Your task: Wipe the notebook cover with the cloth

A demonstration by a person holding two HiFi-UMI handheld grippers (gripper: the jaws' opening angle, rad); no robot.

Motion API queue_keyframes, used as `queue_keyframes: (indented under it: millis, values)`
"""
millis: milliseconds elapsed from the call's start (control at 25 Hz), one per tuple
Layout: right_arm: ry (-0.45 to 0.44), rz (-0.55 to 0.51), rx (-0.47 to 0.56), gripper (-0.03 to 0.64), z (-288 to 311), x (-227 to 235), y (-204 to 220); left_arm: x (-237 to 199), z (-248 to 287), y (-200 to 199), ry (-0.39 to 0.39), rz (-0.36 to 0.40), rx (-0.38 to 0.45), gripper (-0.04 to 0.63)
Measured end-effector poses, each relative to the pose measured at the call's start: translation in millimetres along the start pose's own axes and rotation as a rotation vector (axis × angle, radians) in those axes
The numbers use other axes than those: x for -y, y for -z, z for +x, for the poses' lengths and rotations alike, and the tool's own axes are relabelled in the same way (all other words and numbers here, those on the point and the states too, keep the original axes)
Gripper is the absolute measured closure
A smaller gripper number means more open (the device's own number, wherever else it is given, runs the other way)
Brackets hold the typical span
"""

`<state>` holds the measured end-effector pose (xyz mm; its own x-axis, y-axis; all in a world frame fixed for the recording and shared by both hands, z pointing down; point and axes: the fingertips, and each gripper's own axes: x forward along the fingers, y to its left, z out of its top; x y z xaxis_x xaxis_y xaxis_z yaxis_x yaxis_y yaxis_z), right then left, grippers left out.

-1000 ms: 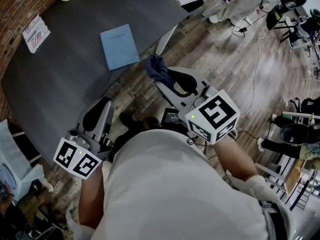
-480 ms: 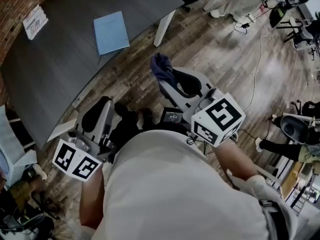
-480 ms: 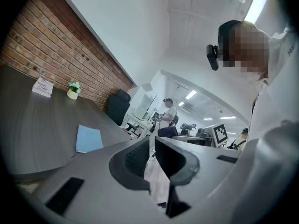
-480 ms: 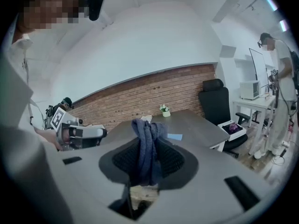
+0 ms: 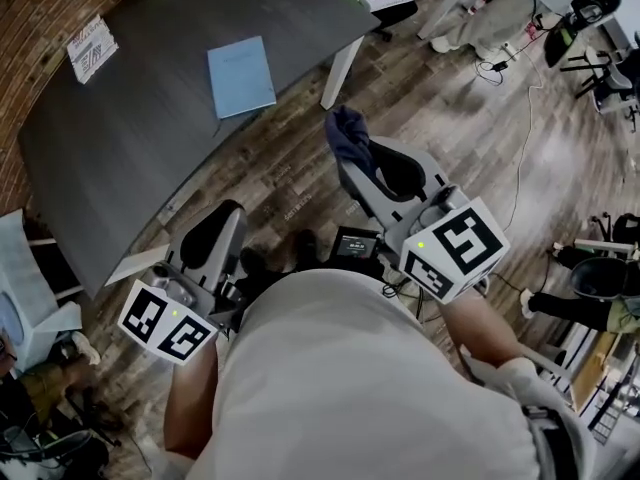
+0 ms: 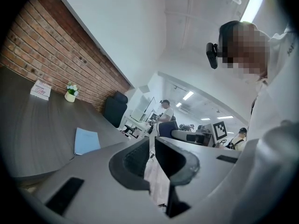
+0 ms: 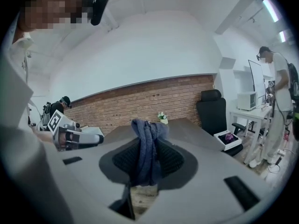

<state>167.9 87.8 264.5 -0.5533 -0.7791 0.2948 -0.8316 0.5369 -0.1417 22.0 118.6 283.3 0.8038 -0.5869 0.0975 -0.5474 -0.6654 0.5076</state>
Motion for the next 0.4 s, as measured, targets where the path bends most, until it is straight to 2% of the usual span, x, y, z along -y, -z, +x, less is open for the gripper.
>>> queue_keyframes:
  millis: [160, 400]
  values:
    - [0.022, 0.007, 0.020, 0.508, 9.2, -9.1, -11.0, -3.9, -13.8, -12.2, 0.019, 0.005, 0.003, 0.552]
    - [0.013, -0.010, 0.048, 0.508, 32.3, -31.1, -22.2, -23.4, -38.1, -21.9, 0.008, 0.004, 0.013, 0.552]
